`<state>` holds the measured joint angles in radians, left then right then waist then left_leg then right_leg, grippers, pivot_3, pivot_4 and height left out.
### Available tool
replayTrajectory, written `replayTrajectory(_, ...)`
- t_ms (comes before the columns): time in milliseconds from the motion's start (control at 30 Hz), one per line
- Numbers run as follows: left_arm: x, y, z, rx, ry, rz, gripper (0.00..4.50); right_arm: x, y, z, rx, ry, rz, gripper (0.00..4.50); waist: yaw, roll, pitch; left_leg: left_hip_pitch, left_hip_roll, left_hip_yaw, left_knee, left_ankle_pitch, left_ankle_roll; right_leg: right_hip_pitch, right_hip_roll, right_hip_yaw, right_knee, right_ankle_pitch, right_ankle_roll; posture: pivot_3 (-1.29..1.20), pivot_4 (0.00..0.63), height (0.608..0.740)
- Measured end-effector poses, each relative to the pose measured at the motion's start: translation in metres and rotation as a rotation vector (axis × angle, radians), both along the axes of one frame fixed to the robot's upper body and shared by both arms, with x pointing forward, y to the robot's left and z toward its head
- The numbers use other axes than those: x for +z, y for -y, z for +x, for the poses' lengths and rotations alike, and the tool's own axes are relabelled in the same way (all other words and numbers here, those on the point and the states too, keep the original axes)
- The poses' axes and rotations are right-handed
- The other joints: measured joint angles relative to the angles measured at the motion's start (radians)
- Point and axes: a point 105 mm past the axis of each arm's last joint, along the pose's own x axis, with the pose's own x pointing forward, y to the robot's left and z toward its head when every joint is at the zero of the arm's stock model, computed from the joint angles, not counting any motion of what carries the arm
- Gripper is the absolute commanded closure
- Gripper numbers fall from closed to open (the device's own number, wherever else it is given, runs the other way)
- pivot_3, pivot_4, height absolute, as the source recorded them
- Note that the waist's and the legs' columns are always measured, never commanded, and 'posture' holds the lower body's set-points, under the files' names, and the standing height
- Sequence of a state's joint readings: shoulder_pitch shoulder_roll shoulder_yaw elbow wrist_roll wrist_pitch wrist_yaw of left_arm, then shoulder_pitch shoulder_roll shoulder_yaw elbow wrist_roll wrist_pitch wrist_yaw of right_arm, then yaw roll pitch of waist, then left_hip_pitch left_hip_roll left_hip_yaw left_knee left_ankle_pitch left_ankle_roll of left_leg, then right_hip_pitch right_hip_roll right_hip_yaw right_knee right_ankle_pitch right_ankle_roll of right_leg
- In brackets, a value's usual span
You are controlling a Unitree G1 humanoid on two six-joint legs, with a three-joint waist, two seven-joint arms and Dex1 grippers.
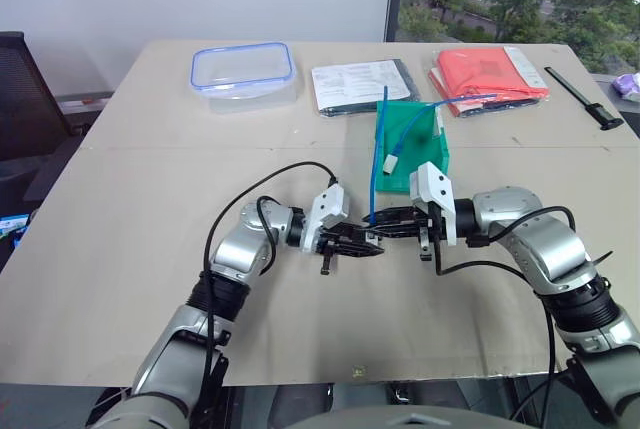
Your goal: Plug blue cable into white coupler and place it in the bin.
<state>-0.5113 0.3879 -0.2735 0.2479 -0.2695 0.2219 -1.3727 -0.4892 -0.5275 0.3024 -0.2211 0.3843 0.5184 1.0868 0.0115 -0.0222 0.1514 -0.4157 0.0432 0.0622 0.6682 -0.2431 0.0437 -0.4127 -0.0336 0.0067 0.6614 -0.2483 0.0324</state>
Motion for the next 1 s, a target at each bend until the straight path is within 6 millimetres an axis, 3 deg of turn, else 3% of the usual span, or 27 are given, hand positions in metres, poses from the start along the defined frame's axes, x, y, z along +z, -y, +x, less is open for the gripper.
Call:
replayTrajectory(667,-0.001,0.003,-0.002,-0.017,-0.003,0.000,3.93,0.001,0.000,-0.004,-0.030,-0.088,-0.044,4.50,0.000,0.000,0.000,0.000,0.000,0.000,0.000,0.000,0.000,0.000,0.000,0.000,0.000,0.000,0.000,0.00,0.150,0.737)
replayTrajectory(1000,-0.006,0.002,0.002,0.021,-0.017,0.004,3.93,-0.016,0.005,0.007,-0.084,-0.098,0.021,4.50,0.000,0.000,0.000,0.000,0.000,0.000,0.000,0.000,0.000,0.000,0.000,0.000,0.000,0.000,0.000,0.00,0.150,0.737)
